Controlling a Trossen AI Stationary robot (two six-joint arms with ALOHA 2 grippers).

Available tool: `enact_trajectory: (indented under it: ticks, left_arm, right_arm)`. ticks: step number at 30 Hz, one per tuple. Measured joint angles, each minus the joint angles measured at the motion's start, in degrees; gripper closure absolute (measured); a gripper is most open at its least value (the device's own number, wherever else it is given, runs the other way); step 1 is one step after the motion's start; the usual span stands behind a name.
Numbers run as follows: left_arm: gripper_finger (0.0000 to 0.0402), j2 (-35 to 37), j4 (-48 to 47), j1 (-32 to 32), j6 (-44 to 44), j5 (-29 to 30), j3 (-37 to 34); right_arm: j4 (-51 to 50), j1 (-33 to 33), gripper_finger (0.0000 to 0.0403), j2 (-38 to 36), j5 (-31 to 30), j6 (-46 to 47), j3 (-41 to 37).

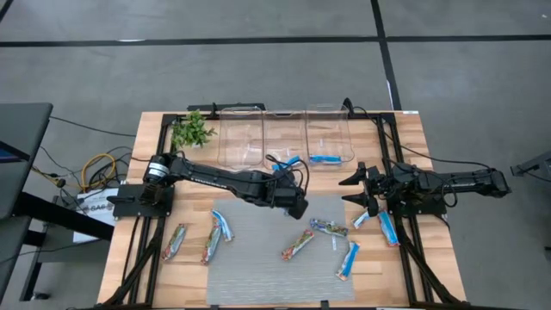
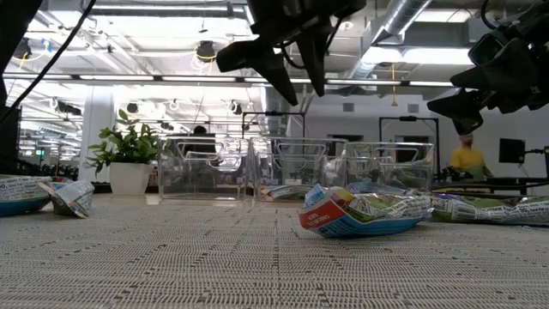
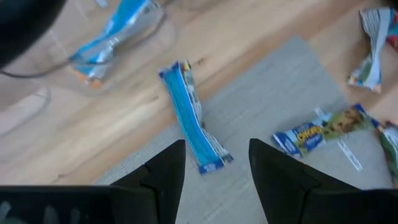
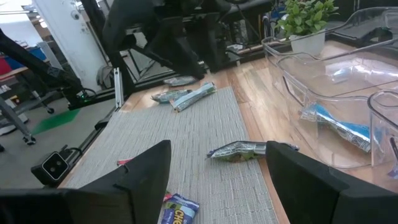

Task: Pick and place Granola Bars by type
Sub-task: Put the blue granola bar into the right transparent bin

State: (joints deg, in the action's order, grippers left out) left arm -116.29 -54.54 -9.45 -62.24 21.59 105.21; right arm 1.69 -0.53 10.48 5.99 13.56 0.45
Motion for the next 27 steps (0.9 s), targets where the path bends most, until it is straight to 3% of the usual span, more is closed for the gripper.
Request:
enact_trajectory:
  ticks: [11, 20, 27]
  left_arm:
    - [0.0230, -2.1, 4.3, 2.3, -2.1, 2.8, -4.3]
    - [0.0230, -10.5, 10.3, 3.1, -2.0, -2.6, -4.4]
    - [0.0230, -12.6, 9.7, 3.1, -1.2, -1.8, -4.3]
  right_arm:
    - [0.0, 0.0, 0.0148, 0.0, 0.0, 0.0, 0.0]
    - [0.0, 0.0, 0.0148, 0.0, 0.0, 0.0, 0.0]
    - [-0.1, 0.0, 0.0148, 0.0, 0.0, 0.0, 0.0]
